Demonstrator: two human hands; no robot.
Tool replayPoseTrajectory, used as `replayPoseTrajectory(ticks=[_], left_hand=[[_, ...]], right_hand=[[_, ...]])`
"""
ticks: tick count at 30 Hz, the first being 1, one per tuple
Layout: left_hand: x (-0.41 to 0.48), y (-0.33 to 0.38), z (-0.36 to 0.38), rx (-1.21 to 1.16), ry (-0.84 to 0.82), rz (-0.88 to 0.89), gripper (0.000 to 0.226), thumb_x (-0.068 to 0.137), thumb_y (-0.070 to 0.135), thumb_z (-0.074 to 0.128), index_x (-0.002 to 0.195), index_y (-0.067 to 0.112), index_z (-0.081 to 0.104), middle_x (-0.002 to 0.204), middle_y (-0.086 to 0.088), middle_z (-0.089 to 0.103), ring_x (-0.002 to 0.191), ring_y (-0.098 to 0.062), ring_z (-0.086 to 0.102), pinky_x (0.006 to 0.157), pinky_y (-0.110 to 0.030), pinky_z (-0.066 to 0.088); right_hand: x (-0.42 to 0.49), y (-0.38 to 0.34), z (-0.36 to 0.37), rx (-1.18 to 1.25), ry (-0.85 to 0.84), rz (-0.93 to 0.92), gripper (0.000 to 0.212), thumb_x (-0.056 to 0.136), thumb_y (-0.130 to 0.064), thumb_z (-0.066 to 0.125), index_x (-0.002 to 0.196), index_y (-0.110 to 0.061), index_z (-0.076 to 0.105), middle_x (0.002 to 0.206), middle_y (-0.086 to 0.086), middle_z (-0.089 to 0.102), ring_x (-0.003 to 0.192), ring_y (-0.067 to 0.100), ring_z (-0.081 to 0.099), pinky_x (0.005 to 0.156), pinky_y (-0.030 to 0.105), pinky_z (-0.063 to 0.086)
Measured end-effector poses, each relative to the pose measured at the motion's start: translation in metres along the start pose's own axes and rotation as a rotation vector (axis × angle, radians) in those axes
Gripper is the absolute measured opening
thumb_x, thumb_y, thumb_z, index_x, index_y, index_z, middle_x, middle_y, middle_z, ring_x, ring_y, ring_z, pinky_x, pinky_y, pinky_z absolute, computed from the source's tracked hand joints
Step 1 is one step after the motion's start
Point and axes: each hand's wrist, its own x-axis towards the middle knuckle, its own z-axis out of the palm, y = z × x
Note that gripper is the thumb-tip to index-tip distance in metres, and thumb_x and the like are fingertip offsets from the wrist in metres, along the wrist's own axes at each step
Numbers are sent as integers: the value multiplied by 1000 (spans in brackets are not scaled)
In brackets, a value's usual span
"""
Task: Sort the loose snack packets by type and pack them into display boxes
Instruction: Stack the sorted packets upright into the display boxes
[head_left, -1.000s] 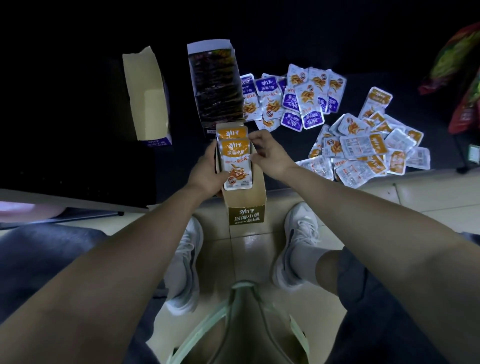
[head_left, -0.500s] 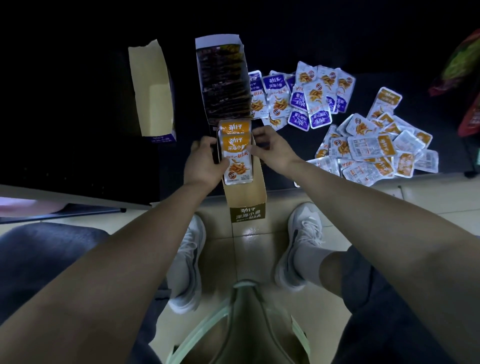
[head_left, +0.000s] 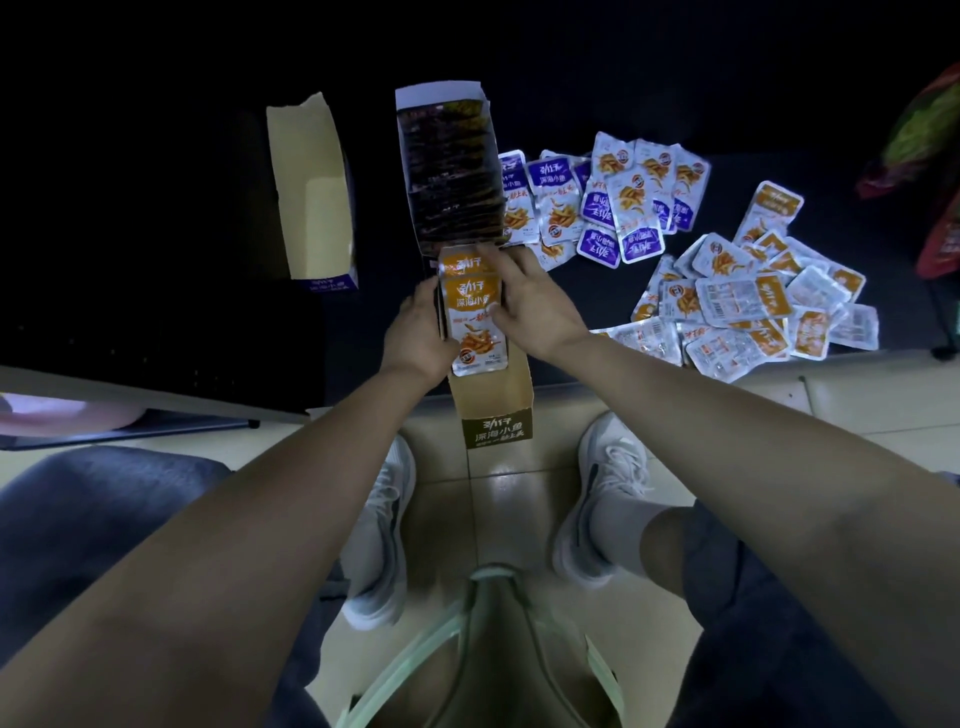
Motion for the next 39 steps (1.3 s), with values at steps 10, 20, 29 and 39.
replayPoseTrajectory(ticks=[10, 20, 29, 39], left_hand=[[-3, 3, -6, 6, -50, -54, 71, 88, 16, 64, 148, 21, 28, 135, -15, 46, 119, -29, 50, 95, -35, 44], [-7, 94, -1, 121, 303, 446, 23, 86, 8, 51, 105, 10, 63, 104, -10, 55, 90, -21, 54, 76, -36, 46], [26, 150, 119, 303, -421, 228, 22, 91, 20, 57, 110, 15, 65, 119, -7, 64, 108, -25, 59, 93, -32, 47], [46, 126, 185, 602, -429, 108, 59, 85, 22, 66, 138, 21, 41, 139, -13, 35, 127, -34, 36, 103, -44, 38]], right_hand=[[3, -3, -5, 28, -104, 36, 69, 91, -18, 59, 151, -23, 24, 145, 12, 29, 123, 29, 47, 100, 39, 45], [-32, 52, -97, 174, 23, 422, 26, 95, -16, 54, 120, -15, 58, 105, 12, 67, 92, 27, 63, 76, 29, 49], [-97, 156, -117, 24, -39, 746, 31, 92, -17, 56, 122, -10, 58, 130, 15, 56, 119, 33, 53, 96, 34, 42], [-109, 201, -82, -162, 143, 1048, 80, 82, -37, 69, 138, -1, 24, 137, 21, 33, 128, 35, 35, 108, 39, 31]])
